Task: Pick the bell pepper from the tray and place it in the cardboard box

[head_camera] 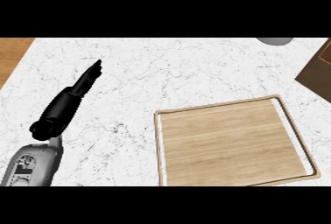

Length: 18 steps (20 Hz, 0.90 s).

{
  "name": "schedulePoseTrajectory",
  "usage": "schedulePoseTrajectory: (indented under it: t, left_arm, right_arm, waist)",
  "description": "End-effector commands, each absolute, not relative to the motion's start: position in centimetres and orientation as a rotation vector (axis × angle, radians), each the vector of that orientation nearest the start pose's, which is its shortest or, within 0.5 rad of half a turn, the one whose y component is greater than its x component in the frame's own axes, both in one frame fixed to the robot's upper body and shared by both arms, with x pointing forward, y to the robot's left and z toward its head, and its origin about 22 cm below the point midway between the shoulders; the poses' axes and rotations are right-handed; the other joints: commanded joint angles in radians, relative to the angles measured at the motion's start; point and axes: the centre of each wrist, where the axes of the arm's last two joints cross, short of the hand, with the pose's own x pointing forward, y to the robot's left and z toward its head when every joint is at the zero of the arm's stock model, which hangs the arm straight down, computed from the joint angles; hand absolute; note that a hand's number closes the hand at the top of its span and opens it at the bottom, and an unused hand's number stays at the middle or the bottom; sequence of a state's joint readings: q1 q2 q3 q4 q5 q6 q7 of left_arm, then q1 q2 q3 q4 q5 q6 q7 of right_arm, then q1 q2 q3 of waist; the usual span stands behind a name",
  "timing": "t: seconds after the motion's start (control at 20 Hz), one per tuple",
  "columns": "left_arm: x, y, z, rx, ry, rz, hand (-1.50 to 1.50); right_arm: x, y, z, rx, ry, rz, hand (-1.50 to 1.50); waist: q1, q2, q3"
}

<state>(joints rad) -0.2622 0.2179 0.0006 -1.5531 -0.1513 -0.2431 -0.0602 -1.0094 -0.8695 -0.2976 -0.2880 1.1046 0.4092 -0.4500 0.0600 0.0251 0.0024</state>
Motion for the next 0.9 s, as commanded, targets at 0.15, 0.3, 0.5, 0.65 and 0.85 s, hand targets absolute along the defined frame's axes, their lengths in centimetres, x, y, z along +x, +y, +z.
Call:
schedulePoseTrajectory:
  t: [0.15,0.3,0.5,0.65,0.85]
  left_arm:
    - [29.7,25.1,6.6,0.05,-1.775,-0.567,0.0]
    - [29.8,25.7,6.5,0.068,-1.761,-0.547,0.0]
    - [29.4,25.6,6.6,0.065,-1.786,-0.56,0.0]
    - [30.5,24.8,8.0,0.065,-1.789,-0.553,0.0]
    - [30.0,25.6,8.1,0.048,-1.788,-0.559,0.0]
  right_arm:
    - [38.2,-48.9,20.4,-0.655,-1.493,0.852,-1.5]
    - [38.9,-48.3,21.1,-0.42,-1.708,0.489,-1.5]
    - [37.4,-50.2,20.1,-0.295,-1.729,0.15,-1.5]
    - [35.6,-52.2,21.0,-0.307,-1.69,0.025,-1.5]
    - [33.4,-54.5,21.8,-0.358,-1.727,-0.08,-1.5]
  waist:
    - [-0.004,0.002,0.004]
    - [-0.02,-0.007,0.004]
    - [-0.005,0.002,0.005]
    - [-0.009,0.01,0.005]
    - [0.005,0.009,0.005]
